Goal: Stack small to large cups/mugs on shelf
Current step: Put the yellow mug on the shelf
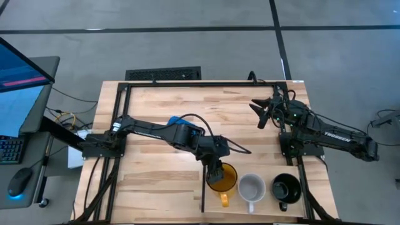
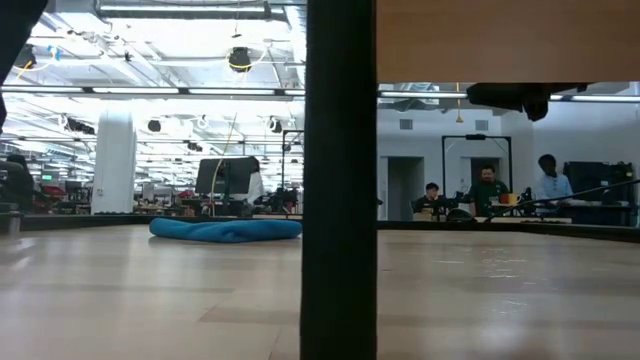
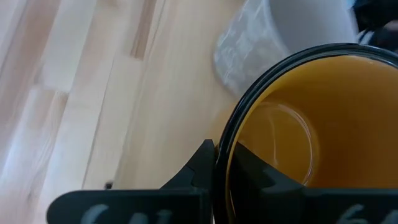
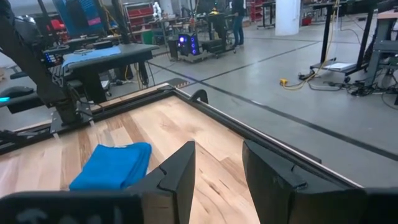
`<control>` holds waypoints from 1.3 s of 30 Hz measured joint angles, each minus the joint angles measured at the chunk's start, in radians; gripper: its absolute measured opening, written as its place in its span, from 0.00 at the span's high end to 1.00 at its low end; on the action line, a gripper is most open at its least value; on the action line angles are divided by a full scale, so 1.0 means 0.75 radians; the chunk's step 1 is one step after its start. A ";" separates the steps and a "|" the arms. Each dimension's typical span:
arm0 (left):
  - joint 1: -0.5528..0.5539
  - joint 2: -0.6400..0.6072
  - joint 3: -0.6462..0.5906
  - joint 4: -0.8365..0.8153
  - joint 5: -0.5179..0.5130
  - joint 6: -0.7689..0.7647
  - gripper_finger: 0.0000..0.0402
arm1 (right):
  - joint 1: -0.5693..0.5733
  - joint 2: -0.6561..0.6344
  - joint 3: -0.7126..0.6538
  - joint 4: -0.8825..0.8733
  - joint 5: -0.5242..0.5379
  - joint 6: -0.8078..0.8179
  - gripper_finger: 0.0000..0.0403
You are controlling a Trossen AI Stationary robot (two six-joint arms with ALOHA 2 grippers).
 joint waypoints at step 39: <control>0.005 0.036 0.001 0.102 0.064 0.016 0.97 | 0.000 0.000 0.000 -0.020 0.000 -0.012 0.62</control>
